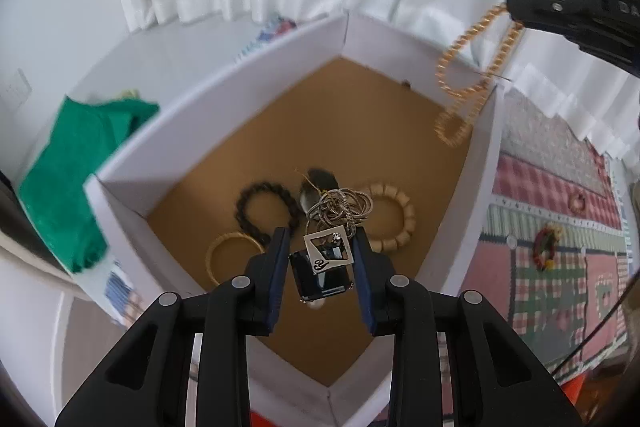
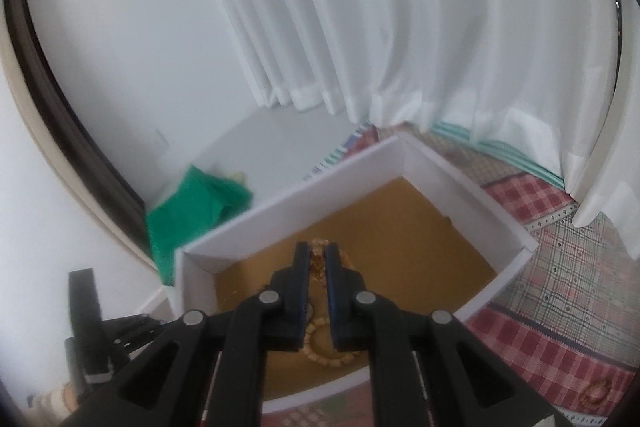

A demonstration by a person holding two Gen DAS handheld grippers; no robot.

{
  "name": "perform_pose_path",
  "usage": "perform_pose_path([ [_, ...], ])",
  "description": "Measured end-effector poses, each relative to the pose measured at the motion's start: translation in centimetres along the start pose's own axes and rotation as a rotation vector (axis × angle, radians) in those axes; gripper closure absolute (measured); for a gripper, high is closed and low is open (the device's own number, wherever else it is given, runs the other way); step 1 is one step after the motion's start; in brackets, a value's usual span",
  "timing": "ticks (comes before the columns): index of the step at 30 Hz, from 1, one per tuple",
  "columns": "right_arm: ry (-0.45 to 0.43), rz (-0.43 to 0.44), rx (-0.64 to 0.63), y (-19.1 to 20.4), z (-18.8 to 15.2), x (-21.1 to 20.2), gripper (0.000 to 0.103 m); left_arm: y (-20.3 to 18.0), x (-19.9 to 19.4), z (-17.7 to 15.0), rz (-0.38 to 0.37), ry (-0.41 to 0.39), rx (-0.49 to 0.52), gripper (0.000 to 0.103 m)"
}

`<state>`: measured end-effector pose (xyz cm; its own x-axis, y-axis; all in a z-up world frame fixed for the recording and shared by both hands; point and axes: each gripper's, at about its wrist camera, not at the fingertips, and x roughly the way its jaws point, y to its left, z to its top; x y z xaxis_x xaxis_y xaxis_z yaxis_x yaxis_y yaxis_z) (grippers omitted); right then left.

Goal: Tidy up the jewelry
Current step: 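Carry both pieces into the white box and open both tools, then move both open tools back over the remaining jewelry on the quilt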

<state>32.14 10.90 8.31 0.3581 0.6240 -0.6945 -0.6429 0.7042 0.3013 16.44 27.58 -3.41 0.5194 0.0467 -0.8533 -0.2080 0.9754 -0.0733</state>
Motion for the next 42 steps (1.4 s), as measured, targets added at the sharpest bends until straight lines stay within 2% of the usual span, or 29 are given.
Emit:
perform_pose_path([
  [7, 0.091, -0.079, -0.034, -2.0, -1.1, 6.4, 0.094, -0.6, 3.7, -1.1, 0.003, 0.081, -0.007, 0.072],
  [9, 0.103, -0.093, -0.036, -2.3, -1.4, 7.6, 0.094, -0.5, 4.6, -1.4, 0.031, 0.102, -0.008, 0.066],
  [10, 0.107, -0.109, -0.034, -2.4, -1.5, 8.0, 0.087, -0.4, 4.8, -1.4, 0.046, 0.102, -0.007, 0.061],
  [11, 0.107, -0.128, -0.034, -2.5, -1.6, 8.1, 0.072, -0.3, 4.8, -1.5, 0.075, 0.096, -0.005, 0.047],
  [12, 0.096, -0.153, -0.033, -2.5, -1.6, 7.9, 0.061, -0.2, 4.6, -1.6, 0.098, 0.083, -0.007, 0.034],
  [13, 0.077, -0.168, -0.027, -2.6, -1.7, 7.4, 0.04, -0.1, 4.3, -1.7, 0.11, 0.067, -0.011, 0.031],
  [14, 0.063, -0.175, -0.021, -2.7, -1.7, 6.9, 0.032, 0.0, 4.0, -1.7, 0.112, 0.055, -0.014, 0.027],
  [18, 0.018, -0.219, -0.028, -2.3, -2.9, 3.8, 0.031, -0.9, 1.8, -1.8, 0.09, -0.016, -0.01, 0.018],
  [20, 0.006, -0.239, -0.035, -2.0, -4.2, 2.1, 0.026, -2.4, 0.2, -2.2, 0.081, -0.068, 0.024, 0.014],
  [25, -0.003, -0.291, -0.024, -2.8, -9.6, -2.6, 0.025, -7.1, -2.4, -3.1, 0.016, -0.117, 0.111, 0.01],
  [29, -0.002, -0.368, 0.008, -4.8, -14.6, -5.9, 0.025, -11.6, -3.1, -4.9, -0.089, -0.116, 0.156, 0.007],
  [32, 0.01, -0.435, 0.055, -7.1, -18.3, -8.4, 0.025, -14.6, -2.7, -6.6, -0.138, -0.102, 0.174, 0.007],
  [37, 0.031, -0.517, 0.15, -10.5, -24.0, -12.2, 0.025, -19.2, -0.9, -9.7, -0.18, -0.039, 0.223, 0.007],
  [42, 0.037, -0.59, 0.222, -12.8, -28.7, -15.0, 0.025, -21.9, 0.5, -12.2, -0.194, -0.007, 0.248, 0.007],
])
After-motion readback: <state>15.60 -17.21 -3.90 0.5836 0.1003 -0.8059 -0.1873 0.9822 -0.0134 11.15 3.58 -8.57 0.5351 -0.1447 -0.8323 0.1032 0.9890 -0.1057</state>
